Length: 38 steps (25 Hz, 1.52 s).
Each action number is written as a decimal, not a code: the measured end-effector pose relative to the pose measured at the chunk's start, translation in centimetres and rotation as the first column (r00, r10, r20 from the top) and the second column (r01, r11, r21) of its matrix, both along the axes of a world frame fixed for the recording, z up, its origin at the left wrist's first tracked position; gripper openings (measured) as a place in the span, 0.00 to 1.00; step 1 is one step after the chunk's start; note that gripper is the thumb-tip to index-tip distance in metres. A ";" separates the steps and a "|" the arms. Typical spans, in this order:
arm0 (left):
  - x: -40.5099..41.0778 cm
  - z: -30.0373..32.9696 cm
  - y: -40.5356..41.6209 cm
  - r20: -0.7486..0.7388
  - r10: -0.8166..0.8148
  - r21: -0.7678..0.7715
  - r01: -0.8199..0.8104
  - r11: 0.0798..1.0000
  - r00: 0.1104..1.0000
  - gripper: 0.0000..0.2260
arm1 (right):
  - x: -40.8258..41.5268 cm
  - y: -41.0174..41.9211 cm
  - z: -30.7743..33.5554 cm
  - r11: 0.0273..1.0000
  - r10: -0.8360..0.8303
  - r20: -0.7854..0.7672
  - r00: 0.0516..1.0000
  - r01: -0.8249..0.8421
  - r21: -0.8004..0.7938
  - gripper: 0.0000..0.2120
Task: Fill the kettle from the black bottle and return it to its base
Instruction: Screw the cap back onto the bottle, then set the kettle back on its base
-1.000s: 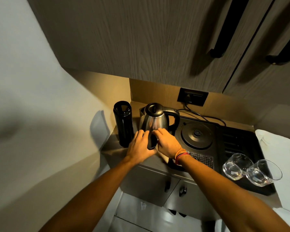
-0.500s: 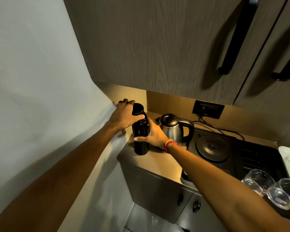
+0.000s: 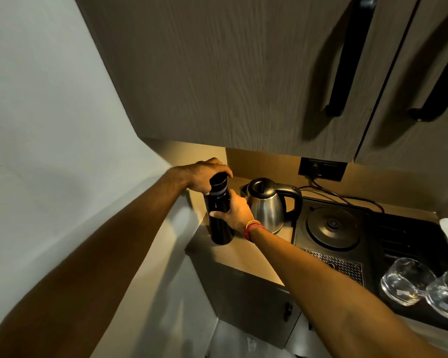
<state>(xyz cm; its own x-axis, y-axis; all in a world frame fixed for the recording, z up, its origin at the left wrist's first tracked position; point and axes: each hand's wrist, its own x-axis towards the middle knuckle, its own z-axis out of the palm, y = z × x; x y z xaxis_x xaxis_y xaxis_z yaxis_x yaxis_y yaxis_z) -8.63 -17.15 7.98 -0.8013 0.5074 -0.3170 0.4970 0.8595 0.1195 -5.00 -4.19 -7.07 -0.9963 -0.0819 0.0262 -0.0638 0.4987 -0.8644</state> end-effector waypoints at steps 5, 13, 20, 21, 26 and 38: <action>-0.2 0.7 1.2 -0.142 0.094 -0.070 -0.105 0.992 0.985 0.26 | 0.1 0.0 0.0 1.000 0.019 -0.004 1.000 -0.019 0.004 0.35; -0.4 0.9 5.3 -0.115 0.112 0.085 -0.103 0.991 0.987 0.38 | 0.4 8.5 0.8 0.764 0.217 -0.435 0.874 0.125 0.633 0.29; -1.0 -5.9 12.9 -0.108 0.077 0.016 -0.075 0.997 0.991 0.42 | -0.7 18.2 0.9 0.733 0.005 -0.066 0.998 0.042 0.679 0.37; -1.3 -6.9 13.0 -0.083 0.104 -0.014 -0.106 0.994 0.991 0.44 | -0.8 18.5 0.8 0.760 0.010 -0.013 1.000 0.001 0.650 0.35; -2.2 -9.5 13.3 -0.022 0.196 -0.016 -0.196 0.980 0.980 0.51 | -1.9 17.6 1.4 0.752 0.005 -0.037 0.999 0.021 0.659 0.20; -1.8 -8.1 14.3 -0.078 0.209 0.200 -0.190 0.961 0.975 0.46 | 0.0 18.6 4.3 0.795 -0.175 -0.118 0.978 0.210 0.569 0.07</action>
